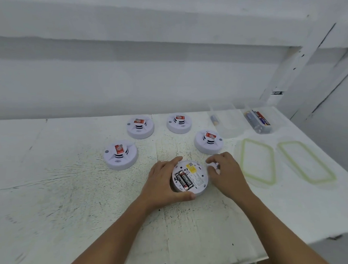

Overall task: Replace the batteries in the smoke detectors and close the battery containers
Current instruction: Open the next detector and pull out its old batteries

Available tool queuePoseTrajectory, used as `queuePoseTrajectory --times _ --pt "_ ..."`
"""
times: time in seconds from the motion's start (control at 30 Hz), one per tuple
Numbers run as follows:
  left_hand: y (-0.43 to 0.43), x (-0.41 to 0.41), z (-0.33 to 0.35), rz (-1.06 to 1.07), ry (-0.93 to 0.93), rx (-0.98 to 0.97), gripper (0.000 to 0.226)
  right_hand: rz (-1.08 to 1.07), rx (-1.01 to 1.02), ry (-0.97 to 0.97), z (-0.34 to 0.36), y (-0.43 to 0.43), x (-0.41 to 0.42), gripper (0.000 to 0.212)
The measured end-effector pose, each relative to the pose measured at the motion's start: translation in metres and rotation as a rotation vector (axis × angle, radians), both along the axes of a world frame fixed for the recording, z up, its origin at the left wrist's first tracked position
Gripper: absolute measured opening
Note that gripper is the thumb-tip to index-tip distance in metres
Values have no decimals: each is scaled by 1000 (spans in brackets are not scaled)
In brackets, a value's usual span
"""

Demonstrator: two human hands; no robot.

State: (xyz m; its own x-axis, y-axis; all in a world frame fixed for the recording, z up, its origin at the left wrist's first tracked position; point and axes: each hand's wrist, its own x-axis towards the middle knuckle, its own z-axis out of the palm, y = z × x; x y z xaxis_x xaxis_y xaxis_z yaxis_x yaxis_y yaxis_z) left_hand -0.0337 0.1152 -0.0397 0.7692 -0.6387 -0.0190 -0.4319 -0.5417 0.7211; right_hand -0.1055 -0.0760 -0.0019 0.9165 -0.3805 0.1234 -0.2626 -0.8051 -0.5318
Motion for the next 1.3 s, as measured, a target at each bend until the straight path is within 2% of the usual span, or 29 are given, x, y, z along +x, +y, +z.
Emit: queuePoseTrajectory --times 0.07,0.13,0.4,0.53,0.73,1.0,1.17,1.3 --pt "0 1 -2 24 -19 -26 102 104 133 -48 11 8 4 13" --pt "-1 2 -4 41 -17 -53 99 217 145 -32 14 15 8 13" --pt "-7 2 -4 81 -43 -54 105 467 -87 69 10 21 30 22" --pt "-12 6 -3 121 -51 -39 107 557 -188 69 15 18 42 18" --pt "-18 15 1 115 -37 -16 102 633 -198 138 19 12 57 20" --pt "-26 17 4 182 -61 -17 96 692 -178 191 20 5 76 7" --pt "-29 18 -1 236 -37 -10 112 750 -46 151 22 -4 76 13" --pt "-28 18 -5 291 0 26 116 683 84 91 19 -6 71 14"
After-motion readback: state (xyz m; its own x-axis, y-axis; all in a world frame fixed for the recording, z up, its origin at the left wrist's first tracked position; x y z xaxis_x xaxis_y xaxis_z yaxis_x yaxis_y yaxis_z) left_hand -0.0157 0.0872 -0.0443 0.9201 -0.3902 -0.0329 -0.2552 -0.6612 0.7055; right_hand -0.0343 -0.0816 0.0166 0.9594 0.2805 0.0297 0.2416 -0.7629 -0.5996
